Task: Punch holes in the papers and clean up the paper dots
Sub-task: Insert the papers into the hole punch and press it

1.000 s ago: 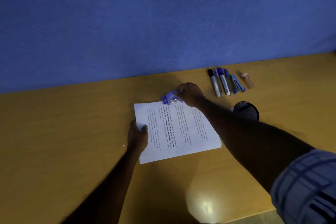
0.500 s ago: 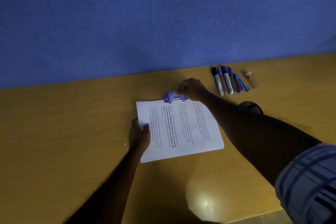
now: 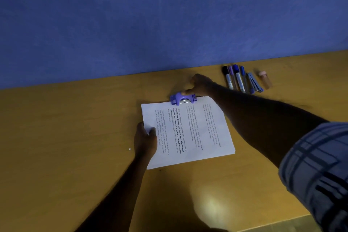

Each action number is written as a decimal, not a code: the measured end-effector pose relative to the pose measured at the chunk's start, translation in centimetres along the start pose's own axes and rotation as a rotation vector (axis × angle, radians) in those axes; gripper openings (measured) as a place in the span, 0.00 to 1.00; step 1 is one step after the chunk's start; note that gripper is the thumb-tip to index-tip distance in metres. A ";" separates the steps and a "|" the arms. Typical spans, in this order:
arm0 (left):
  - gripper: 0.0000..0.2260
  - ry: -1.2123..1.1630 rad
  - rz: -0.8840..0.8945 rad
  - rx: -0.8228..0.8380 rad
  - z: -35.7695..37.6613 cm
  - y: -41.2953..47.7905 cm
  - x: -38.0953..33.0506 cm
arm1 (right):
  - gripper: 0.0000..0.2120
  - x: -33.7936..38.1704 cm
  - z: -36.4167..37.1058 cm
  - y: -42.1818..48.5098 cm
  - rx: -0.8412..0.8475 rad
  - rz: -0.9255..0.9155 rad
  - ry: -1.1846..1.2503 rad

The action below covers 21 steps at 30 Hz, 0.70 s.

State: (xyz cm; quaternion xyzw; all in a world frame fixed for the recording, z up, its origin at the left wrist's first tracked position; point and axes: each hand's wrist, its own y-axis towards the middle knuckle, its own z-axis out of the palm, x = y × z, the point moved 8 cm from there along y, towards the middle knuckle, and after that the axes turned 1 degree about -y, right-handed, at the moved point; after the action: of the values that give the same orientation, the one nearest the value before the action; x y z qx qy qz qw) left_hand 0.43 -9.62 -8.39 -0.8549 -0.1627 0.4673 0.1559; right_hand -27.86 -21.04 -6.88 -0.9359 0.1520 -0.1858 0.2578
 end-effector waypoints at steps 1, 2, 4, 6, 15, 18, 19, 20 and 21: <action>0.15 -0.003 -0.004 0.001 0.1 0.1 0.1 | 0.49 0.0 0.0 0.4 0.015 0.010 -0.009; 0.15 -0.009 -0.009 0.000 0.1 0.2 0.1 | 0.50 0.0 0.0 0.7 0.022 0.016 -0.018; 0.15 -0.006 0.002 -0.005 0.1 0.2 -0.2 | 0.49 -0.1 0.0 1.0 0.019 0.021 -0.046; 0.15 0.001 0.012 -0.001 0.3 0.0 -0.4 | 0.48 -0.5 0.0 1.1 0.017 0.024 -0.067; 0.14 -0.009 0.004 -0.016 0.2 0.2 0.2 | 0.49 -0.6 0.6 1.8 0.050 0.009 0.046; 0.13 -0.006 -0.001 -0.029 0.1 0.0 0.1 | 0.50 -0.5 0.5 1.5 0.003 -0.014 0.129; 0.13 -0.005 -0.005 -0.029 0.1 0.0 0.0 | 0.50 -0.2 0.3 1.4 -0.012 -0.026 0.139; 0.13 -0.010 -0.010 -0.026 0.0 0.0 -0.1 | 0.51 -0.1 0.1 1.2 0.001 -0.022 0.117; 0.14 -0.010 -0.028 -0.019 0.2 -0.1 0.3 | 0.50 -0.2 0.6 1.3 0.035 -0.005 0.090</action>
State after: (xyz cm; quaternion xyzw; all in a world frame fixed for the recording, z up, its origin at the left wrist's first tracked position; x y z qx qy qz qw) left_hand 0.41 -9.42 -8.66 -0.8516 -0.1801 0.4677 0.1535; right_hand -28.01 -21.82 -8.11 -0.9224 0.1577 -0.2309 0.2664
